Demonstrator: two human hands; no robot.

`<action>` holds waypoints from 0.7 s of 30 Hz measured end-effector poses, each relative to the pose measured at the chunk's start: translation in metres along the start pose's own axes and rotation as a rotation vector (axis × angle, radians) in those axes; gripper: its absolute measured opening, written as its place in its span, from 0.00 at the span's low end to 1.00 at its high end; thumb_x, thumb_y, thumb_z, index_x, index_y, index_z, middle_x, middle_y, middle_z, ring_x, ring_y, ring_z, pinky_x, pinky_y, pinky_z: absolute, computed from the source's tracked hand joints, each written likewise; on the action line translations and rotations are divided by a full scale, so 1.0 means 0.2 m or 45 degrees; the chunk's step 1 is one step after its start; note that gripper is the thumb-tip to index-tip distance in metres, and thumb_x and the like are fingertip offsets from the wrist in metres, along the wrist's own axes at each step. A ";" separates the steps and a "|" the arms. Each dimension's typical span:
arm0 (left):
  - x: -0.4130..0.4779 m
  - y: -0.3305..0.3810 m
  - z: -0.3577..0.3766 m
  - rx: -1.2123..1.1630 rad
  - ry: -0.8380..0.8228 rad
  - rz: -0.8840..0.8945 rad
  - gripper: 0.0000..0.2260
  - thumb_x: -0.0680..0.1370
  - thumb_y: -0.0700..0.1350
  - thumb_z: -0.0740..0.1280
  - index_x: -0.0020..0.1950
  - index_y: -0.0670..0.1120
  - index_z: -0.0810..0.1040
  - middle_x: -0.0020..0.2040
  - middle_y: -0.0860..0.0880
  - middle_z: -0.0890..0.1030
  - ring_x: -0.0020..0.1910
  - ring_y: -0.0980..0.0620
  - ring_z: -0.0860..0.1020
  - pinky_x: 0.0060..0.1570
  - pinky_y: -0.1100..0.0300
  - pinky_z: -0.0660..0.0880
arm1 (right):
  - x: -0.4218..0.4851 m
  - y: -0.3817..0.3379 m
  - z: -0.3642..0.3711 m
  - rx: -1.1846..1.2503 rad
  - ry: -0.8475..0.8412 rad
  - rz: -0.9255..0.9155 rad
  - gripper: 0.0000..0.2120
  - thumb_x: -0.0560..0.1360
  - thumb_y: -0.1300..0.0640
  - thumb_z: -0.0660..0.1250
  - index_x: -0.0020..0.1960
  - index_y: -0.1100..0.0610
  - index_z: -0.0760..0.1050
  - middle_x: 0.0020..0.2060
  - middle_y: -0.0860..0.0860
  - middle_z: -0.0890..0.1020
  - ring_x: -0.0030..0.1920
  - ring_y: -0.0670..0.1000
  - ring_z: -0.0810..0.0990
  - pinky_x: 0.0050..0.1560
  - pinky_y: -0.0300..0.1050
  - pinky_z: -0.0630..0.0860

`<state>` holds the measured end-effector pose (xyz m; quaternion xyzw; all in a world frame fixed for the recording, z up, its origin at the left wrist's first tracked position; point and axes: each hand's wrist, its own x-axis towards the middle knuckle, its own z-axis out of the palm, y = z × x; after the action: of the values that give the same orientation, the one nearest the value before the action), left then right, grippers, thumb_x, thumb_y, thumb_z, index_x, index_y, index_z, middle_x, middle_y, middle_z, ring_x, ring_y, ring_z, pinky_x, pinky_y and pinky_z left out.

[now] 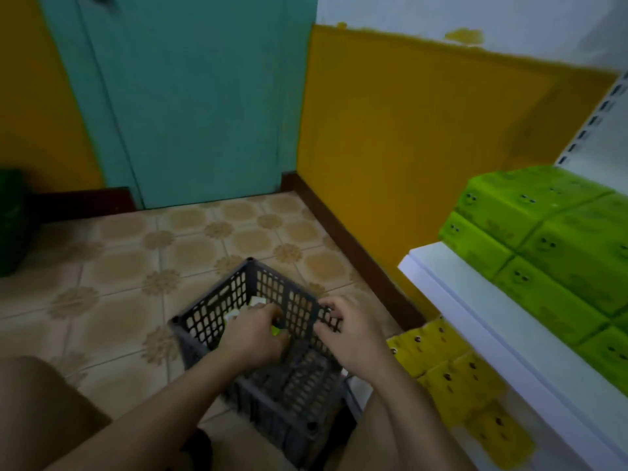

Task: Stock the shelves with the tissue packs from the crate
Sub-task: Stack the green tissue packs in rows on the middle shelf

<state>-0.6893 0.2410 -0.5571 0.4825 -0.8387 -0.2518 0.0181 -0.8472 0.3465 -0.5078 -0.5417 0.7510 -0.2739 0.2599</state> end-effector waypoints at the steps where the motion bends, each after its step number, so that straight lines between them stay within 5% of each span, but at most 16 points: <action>1: 0.02 -0.06 0.01 -0.014 -0.012 -0.053 0.20 0.77 0.58 0.64 0.66 0.52 0.72 0.63 0.49 0.76 0.58 0.48 0.75 0.57 0.50 0.75 | 0.05 0.00 0.03 -0.014 -0.061 0.025 0.15 0.78 0.49 0.66 0.64 0.46 0.70 0.62 0.45 0.72 0.62 0.49 0.73 0.57 0.45 0.74; 11: 0.55 -0.56 0.16 -0.244 -0.169 -0.475 0.21 0.76 0.55 0.67 0.64 0.47 0.69 0.52 0.50 0.76 0.49 0.50 0.78 0.50 0.53 0.78 | 0.77 0.11 0.32 -0.215 -0.481 0.183 0.26 0.78 0.48 0.65 0.74 0.51 0.63 0.71 0.50 0.66 0.67 0.53 0.70 0.63 0.50 0.72; 16: 0.93 -0.73 0.35 -0.328 -0.201 -0.647 0.29 0.76 0.54 0.69 0.72 0.44 0.64 0.67 0.43 0.72 0.56 0.46 0.75 0.49 0.58 0.73 | 1.01 0.32 0.53 -0.105 -0.463 0.312 0.25 0.78 0.48 0.66 0.72 0.50 0.65 0.67 0.50 0.71 0.64 0.53 0.72 0.61 0.50 0.73; 21: 1.28 -0.92 0.65 -0.421 -0.233 -0.840 0.36 0.73 0.58 0.71 0.76 0.49 0.59 0.69 0.40 0.68 0.58 0.40 0.76 0.53 0.53 0.75 | 1.20 0.45 0.64 -0.086 -0.445 0.372 0.22 0.77 0.47 0.66 0.69 0.46 0.66 0.61 0.48 0.73 0.59 0.52 0.74 0.58 0.52 0.75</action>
<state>-0.7137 0.0088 -0.8063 0.6928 -0.5843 -0.4182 -0.0613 -0.8856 0.1235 -0.6838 -0.4749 0.7737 -0.1101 0.4047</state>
